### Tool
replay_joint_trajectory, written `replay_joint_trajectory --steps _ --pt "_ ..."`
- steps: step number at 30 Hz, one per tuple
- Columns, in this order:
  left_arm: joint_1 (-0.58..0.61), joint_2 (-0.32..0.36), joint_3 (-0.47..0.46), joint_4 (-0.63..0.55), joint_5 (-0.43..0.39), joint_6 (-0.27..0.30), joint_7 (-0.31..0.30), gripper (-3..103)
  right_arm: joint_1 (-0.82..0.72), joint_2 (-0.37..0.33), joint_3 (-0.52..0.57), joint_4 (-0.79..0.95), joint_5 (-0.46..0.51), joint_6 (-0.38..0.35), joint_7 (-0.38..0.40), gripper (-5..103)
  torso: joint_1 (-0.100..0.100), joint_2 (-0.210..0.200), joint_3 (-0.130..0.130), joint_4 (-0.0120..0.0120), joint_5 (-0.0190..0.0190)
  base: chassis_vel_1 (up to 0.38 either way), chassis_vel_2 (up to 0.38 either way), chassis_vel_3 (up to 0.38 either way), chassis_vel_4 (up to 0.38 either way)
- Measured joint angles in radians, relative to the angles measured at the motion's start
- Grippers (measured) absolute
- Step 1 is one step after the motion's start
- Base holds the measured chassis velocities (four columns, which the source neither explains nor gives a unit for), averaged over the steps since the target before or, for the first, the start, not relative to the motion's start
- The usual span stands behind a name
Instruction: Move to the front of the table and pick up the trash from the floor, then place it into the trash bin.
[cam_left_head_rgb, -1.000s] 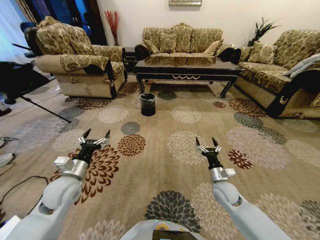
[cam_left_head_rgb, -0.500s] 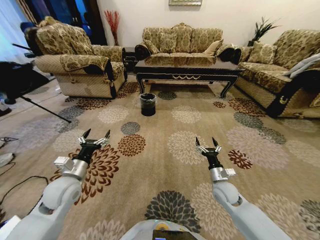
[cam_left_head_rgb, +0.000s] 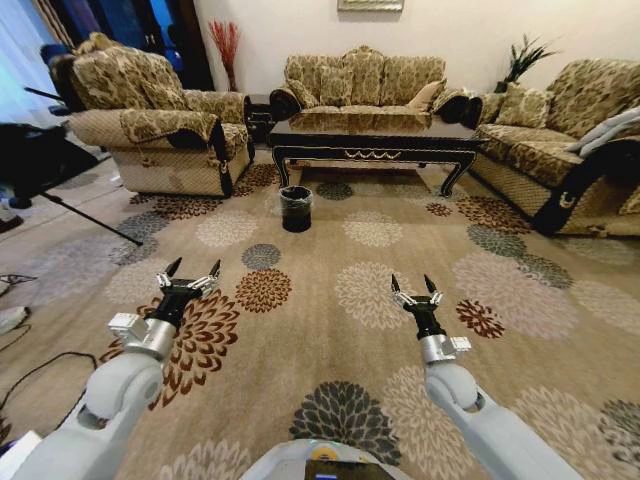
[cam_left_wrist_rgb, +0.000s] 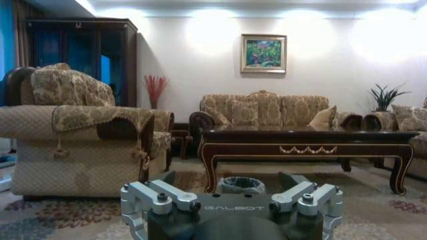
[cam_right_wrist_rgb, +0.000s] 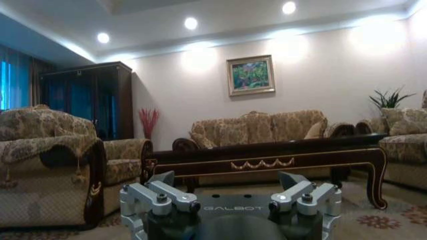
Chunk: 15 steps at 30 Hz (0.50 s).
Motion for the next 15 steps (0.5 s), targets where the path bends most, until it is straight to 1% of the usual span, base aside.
replay_joint_trajectory --steps 2,3,5,8,15 --pt "0.0 0.0 0.0 0.0 0.0 0.0 0.0 100 0.0 0.0 0.0 0.0 0.0 0.0 0.0 100 0.003 0.012 0.01 0.0 0.0 0.0 0.0 0.0 0.0" --pt "0.0 0.0 0.0 0.0 0.0 0.0 0.0 100 0.0 0.0 0.0 0.0 0.0 0.0 0.0 100 0.003 0.012 0.01 0.0 0.0 0.0 0.0 0.0 0.0" --pt "0.0 0.0 0.0 0.0 0.0 0.0 0.0 100 0.0 0.0 0.0 0.0 0.0 0.0 0.0 100 0.005 0.026 0.021 0.0 0.0 0.0 0.0 0.0 0.0" --pt "0.0 0.0 0.0 0.0 0.0 0.0 0.0 100 0.0 0.0 0.0 0.0 0.0 0.0 0.0 100 0.006 0.034 0.028 0.0 0.0 0.0 0.0 0.0 0.0" --pt "0.0 0.0 0.0 0.0 0.0 0.0 0.0 100 0.0 0.0 0.0 0.0 0.0 0.0 0.0 100 0.016 0.07 0.055 -0.0003 0.0 0.0 0.0 0.0 0.0"
